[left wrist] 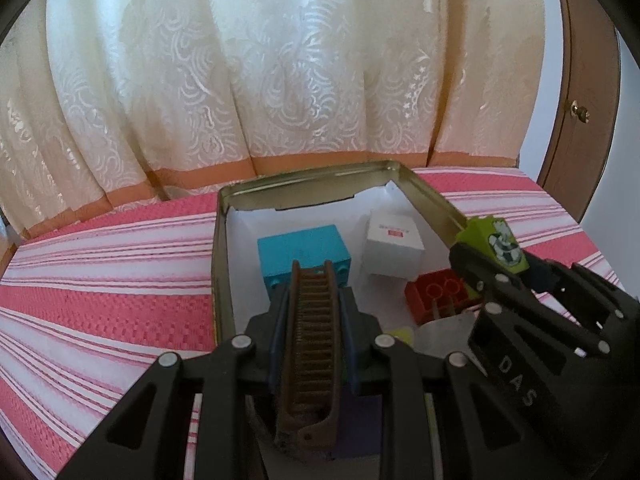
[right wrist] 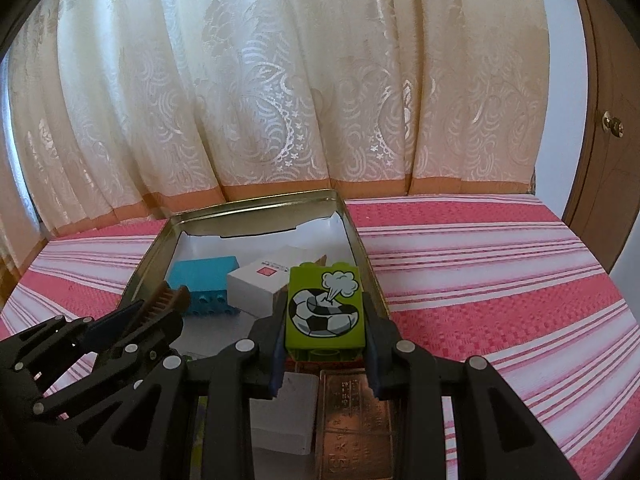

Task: Organize rigid objects
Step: 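Lower both items into the gold box and open both grippers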

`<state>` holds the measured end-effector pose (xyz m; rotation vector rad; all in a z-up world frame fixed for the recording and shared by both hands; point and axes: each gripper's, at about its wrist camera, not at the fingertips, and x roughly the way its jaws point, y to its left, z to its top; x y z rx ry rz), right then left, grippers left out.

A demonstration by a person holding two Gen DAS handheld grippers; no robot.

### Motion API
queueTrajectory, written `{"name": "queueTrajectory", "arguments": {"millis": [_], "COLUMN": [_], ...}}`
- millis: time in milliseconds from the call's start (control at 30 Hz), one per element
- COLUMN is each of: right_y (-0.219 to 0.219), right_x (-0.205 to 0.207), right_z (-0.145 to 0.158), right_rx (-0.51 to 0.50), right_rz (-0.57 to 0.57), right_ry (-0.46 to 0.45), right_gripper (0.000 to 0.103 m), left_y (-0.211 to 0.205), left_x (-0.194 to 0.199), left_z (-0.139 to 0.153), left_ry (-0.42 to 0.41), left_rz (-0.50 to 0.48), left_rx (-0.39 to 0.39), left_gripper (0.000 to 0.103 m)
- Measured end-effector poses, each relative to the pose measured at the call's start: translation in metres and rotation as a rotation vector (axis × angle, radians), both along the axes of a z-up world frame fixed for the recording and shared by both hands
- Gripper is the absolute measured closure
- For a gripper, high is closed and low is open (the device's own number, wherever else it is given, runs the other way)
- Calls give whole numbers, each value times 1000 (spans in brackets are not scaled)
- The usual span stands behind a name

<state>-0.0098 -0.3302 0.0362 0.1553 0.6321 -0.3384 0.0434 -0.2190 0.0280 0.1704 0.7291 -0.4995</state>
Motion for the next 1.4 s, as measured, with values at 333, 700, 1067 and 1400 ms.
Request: {"name": "queueTrajectory", "arguments": {"millis": [333, 700, 1067, 1400], "right_y": [-1, -2, -11, -8], "right_x": [1, 0, -25, -41], "right_z": [-2, -2, 10, 14], "right_rx": [22, 36, 128, 94], "right_rz": [14, 22, -20, -65], "right_ry": [3, 1, -143, -244], "right_gripper": [68, 68, 22, 16], "left_y": [3, 1, 3, 12], "left_x": [3, 4, -3, -15], "left_z": [-1, -2, 10, 20], "left_ry": [12, 35, -4, -124], "left_rz": [2, 0, -7, 16], "left_rx": [0, 6, 4, -30], "left_gripper": [80, 80, 0, 0]}}
